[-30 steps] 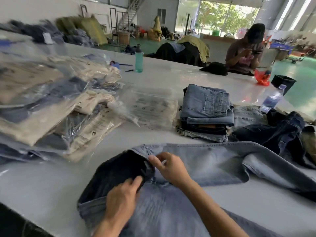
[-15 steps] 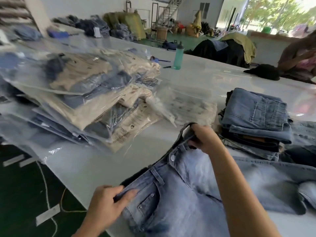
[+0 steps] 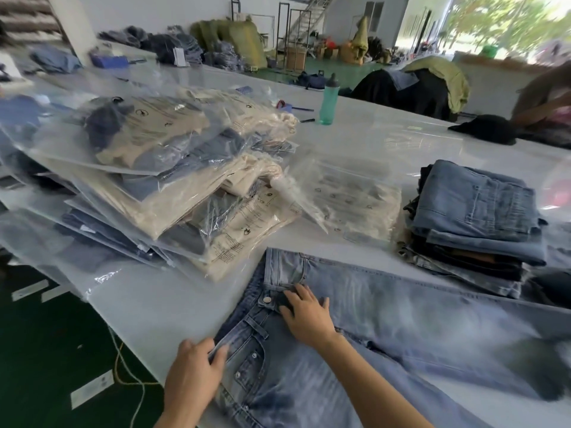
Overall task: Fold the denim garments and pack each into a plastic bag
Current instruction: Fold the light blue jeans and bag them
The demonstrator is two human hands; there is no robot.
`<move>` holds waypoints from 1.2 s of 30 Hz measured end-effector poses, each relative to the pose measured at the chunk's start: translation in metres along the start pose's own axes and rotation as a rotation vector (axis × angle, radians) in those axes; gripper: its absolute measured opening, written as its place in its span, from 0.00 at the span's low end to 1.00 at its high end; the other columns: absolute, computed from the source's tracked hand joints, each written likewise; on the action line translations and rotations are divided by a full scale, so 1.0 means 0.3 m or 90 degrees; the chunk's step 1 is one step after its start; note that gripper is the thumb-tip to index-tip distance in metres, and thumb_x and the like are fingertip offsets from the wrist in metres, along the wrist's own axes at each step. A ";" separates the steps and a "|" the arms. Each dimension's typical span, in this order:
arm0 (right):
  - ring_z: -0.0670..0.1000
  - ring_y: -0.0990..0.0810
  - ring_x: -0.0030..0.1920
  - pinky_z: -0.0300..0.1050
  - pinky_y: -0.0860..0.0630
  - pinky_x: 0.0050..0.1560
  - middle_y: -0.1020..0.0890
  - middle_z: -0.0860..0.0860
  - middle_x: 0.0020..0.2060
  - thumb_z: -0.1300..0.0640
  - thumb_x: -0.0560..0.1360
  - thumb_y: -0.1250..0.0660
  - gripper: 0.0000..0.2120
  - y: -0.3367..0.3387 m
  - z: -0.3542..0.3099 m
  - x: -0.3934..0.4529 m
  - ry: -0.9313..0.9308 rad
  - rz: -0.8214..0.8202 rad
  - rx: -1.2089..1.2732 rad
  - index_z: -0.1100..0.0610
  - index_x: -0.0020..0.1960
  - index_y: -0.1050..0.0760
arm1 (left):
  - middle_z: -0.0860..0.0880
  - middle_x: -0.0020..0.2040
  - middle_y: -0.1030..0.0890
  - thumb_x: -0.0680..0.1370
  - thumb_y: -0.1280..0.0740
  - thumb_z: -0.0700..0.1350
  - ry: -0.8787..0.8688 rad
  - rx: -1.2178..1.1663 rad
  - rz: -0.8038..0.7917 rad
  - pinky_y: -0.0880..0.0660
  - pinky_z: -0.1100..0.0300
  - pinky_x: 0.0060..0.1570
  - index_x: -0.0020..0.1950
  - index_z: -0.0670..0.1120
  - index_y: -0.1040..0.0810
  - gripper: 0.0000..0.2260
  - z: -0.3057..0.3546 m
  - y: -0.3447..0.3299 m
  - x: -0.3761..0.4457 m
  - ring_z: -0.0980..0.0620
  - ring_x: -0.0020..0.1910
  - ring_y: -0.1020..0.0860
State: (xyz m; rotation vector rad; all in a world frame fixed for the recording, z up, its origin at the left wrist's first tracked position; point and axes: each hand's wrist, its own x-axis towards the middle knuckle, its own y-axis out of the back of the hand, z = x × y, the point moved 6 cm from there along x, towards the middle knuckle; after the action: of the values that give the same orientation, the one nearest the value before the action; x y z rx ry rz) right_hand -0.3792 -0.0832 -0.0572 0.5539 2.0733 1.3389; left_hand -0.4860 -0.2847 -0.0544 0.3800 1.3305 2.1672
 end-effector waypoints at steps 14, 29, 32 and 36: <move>0.48 0.26 0.27 0.37 0.25 0.31 0.22 0.55 0.25 0.55 0.74 0.36 0.16 0.101 -0.184 0.106 -0.069 -0.097 0.076 0.57 0.29 0.33 | 0.52 0.49 0.21 0.74 0.33 0.59 -0.101 -0.090 -0.159 0.28 0.61 0.44 0.52 0.49 0.22 0.15 0.140 -0.063 0.205 0.56 0.45 0.23; 0.61 0.20 0.42 0.54 0.24 0.49 0.21 0.64 0.38 0.62 0.78 0.40 0.11 0.007 -0.250 0.093 0.034 0.045 0.340 0.69 0.42 0.25 | 0.50 0.28 0.29 0.75 0.32 0.44 0.002 -0.211 -0.207 0.37 0.57 0.33 0.32 0.45 0.28 0.12 0.037 -0.017 0.199 0.54 0.29 0.31; 0.53 0.19 0.47 0.46 0.23 0.54 0.17 0.60 0.48 0.60 0.80 0.41 0.13 0.011 -0.218 0.069 0.064 0.023 0.398 0.66 0.57 0.22 | 0.50 0.28 0.31 0.74 0.32 0.41 0.004 -0.174 -0.126 0.39 0.57 0.31 0.29 0.46 0.33 0.15 0.054 -0.013 0.181 0.51 0.29 0.31; 0.54 0.26 0.61 0.43 0.30 0.60 0.22 0.54 0.61 0.60 0.80 0.43 0.16 0.051 -0.147 -0.025 0.130 0.127 0.237 0.58 0.66 0.27 | 0.46 0.51 0.29 0.72 0.32 0.45 -0.015 0.089 -0.093 0.30 0.57 0.48 0.50 0.45 0.33 0.12 0.092 -0.028 0.173 0.44 0.54 0.26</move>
State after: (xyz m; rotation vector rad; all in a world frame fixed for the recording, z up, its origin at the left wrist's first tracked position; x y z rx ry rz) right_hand -0.4036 -0.1111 -0.0278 0.8294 2.5150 1.1581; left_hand -0.5108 -0.2308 -0.0516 0.3497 1.4543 1.9524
